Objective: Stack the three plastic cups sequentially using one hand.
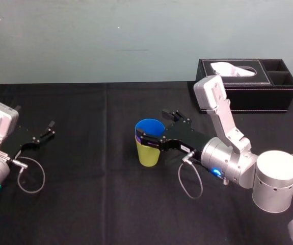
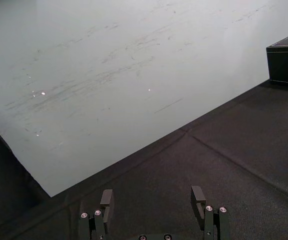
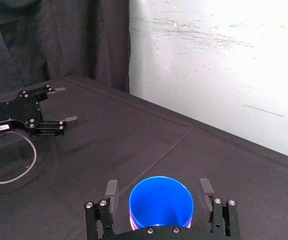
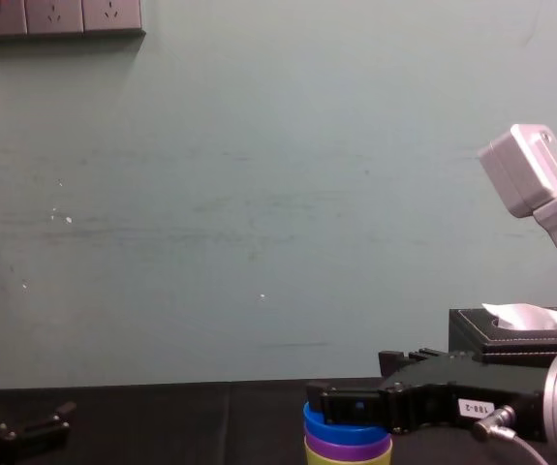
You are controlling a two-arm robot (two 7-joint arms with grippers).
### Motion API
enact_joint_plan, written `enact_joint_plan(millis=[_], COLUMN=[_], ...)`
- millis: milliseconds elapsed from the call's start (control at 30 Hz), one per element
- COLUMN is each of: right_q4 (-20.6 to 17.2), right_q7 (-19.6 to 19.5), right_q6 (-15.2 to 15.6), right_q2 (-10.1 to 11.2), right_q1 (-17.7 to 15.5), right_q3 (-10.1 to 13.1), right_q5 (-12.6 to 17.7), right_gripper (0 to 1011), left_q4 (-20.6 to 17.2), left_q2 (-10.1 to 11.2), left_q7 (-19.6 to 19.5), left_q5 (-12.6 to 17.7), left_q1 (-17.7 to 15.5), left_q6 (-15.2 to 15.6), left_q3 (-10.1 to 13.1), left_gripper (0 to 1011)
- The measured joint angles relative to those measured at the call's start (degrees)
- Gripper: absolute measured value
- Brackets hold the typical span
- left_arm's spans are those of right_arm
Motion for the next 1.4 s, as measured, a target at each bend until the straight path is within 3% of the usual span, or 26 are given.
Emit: enact_joint_plan(millis=[300, 567, 1000, 1400], right_q4=[-0.42, -2.73, -6.18, -4.98], right_q7=[-0.12, -1.33, -2.13, -2.15], right_q6=[-0.03, -0.61, -2.92, -6.07], right_q2=[-0.01, 0.54, 3.75, 5.55], right_q1=[-0.20, -1.92, -6.54, -10.71], right_q3=[0.16, 1.75, 6.57, 10.85], right_q5=[-0.02, -0.22, -0.29, 0.44], right_gripper=[1000, 1000, 1000, 1000], left_q4=[0.00, 0.00, 0.00, 0.00], left_q2=[0.00, 0.00, 0.00, 0.00], left_q7=[0.00, 0.00, 0.00, 0.00], left_q5=[0.00, 0.00, 0.00, 0.00], left_q1=[0.00, 0.00, 0.00, 0.00], left_q6=[0.00, 0.00, 0.00, 0.00], left_q3=[0.00, 0.00, 0.00, 0.00], left_gripper=[1010, 1010, 1010, 1010])
